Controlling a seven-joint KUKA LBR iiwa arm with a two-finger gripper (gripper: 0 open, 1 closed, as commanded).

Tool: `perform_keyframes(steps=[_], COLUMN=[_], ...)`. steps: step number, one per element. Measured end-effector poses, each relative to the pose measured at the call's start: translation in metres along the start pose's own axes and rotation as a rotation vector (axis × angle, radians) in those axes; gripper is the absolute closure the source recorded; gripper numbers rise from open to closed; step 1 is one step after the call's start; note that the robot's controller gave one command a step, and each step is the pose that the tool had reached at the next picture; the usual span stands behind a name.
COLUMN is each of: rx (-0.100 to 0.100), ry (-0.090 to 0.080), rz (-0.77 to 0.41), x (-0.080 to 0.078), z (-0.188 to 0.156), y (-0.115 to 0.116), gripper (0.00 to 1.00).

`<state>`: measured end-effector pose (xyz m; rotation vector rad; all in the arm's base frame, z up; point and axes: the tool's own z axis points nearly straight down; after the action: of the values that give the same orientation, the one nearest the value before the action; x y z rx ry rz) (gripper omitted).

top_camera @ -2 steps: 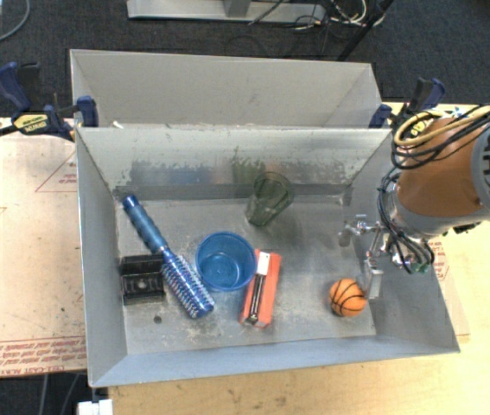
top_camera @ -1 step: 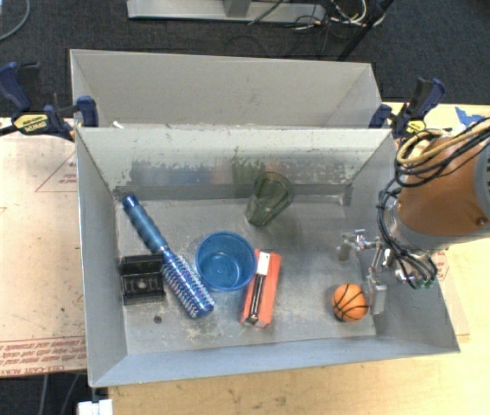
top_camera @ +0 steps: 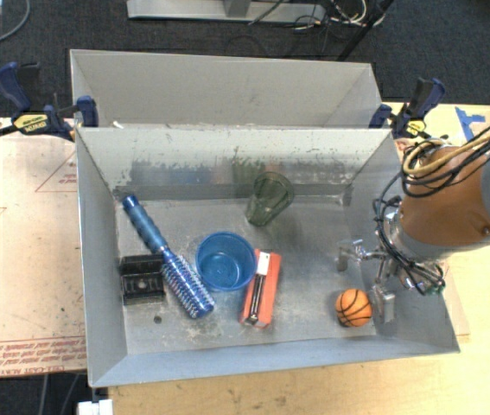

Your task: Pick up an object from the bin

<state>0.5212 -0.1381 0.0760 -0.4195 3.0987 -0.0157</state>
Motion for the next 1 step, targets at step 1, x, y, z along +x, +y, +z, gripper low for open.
perform_keyframes(steps=[1], rx=[0.007], ry=[-0.008], rz=[0.084], x=[0.0042], z=[0.0004], y=[0.0026], gripper=[0.00])
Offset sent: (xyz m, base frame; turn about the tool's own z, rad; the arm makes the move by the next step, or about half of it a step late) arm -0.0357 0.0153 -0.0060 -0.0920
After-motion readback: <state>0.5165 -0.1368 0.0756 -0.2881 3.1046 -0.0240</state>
